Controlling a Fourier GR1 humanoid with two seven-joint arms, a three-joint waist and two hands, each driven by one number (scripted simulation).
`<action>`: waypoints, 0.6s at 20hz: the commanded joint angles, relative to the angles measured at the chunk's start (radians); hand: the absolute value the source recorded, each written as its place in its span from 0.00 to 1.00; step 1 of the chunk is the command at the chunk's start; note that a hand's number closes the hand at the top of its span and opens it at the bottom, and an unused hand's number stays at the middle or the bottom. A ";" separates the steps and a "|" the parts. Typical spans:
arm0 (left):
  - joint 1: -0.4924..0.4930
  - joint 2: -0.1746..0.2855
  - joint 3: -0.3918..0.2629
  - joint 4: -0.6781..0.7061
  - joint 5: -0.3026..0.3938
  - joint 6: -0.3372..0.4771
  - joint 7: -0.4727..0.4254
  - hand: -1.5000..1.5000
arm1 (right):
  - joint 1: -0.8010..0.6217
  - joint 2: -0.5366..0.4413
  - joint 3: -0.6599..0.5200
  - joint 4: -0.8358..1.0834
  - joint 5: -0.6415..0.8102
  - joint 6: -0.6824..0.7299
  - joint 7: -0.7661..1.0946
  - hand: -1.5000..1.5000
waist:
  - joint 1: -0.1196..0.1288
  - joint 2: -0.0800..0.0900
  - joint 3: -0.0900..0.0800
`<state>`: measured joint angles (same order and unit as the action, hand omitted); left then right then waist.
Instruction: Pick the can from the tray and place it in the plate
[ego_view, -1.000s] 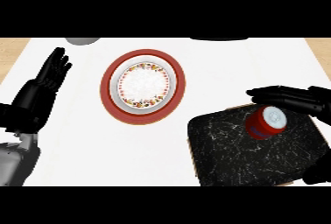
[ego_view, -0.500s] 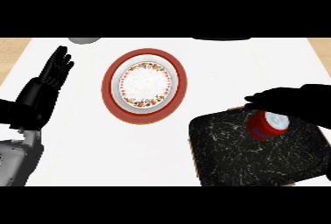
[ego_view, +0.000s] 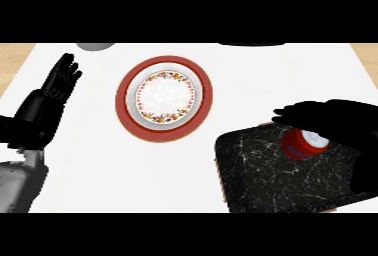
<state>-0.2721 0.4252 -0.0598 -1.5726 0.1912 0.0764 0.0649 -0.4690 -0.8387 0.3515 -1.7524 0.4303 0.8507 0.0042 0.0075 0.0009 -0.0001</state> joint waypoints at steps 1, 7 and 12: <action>0.023 -0.041 -0.026 -0.039 -0.038 0.014 0.019 0.50 | -0.043 0.042 0.021 0.090 0.130 -0.015 -0.025 0.00 | 0.004 0.001 0.000; 0.015 -0.051 0.031 -0.016 -0.040 -0.020 0.003 0.50 | 0.014 0.127 0.056 0.144 0.264 -0.064 -0.038 0.00 | -0.003 0.000 0.000; 0.038 -0.058 0.029 -0.101 -0.051 -0.038 0.063 0.50 | -0.047 0.085 0.036 0.325 0.346 -0.081 -0.238 0.00 | 0.002 0.000 0.000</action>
<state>-0.2271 0.3791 -0.0336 -1.6296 0.1461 0.0457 0.0785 -0.4856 -0.7510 0.3929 -1.5241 0.7135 0.7843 -0.1341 0.0084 0.0012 0.0002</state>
